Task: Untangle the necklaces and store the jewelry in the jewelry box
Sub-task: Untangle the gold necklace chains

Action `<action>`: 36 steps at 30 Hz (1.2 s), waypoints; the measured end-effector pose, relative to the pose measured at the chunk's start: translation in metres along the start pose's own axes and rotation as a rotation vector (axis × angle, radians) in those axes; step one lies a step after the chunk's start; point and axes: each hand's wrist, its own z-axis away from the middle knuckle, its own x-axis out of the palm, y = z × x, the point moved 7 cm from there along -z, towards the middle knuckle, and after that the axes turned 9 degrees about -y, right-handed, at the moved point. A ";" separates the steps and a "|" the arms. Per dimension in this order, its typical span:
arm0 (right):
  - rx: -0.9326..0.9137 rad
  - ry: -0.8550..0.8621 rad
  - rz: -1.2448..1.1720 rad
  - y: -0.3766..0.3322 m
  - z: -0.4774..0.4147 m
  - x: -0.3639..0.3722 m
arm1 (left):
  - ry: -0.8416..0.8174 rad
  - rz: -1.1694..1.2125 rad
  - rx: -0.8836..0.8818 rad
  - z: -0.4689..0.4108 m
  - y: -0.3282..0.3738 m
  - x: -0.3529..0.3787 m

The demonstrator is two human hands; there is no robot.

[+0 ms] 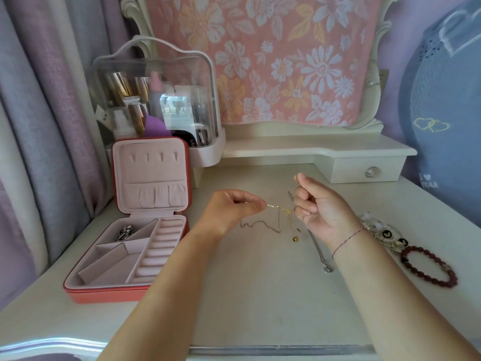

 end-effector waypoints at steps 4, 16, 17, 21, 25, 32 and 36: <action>0.031 -0.061 0.010 0.001 0.002 0.005 | -0.069 -0.005 0.017 0.001 0.004 0.006; 0.066 -0.248 0.100 0.007 0.008 0.027 | -0.175 -0.036 0.059 0.000 0.004 0.013; 0.066 -0.249 0.093 0.007 0.007 0.027 | -0.192 -0.023 0.064 0.000 0.004 0.015; 0.053 -0.266 0.093 0.008 0.007 0.029 | -0.226 0.012 0.037 0.000 0.003 0.021; -0.015 -0.279 0.106 0.004 0.006 0.031 | -0.221 -0.040 0.023 0.000 0.001 0.019; -0.059 -0.299 0.101 0.000 0.008 0.035 | -0.093 0.056 0.007 -0.001 0.002 0.008; -0.051 -0.286 0.100 0.000 0.007 0.033 | -0.007 0.086 -0.001 -0.002 0.000 0.001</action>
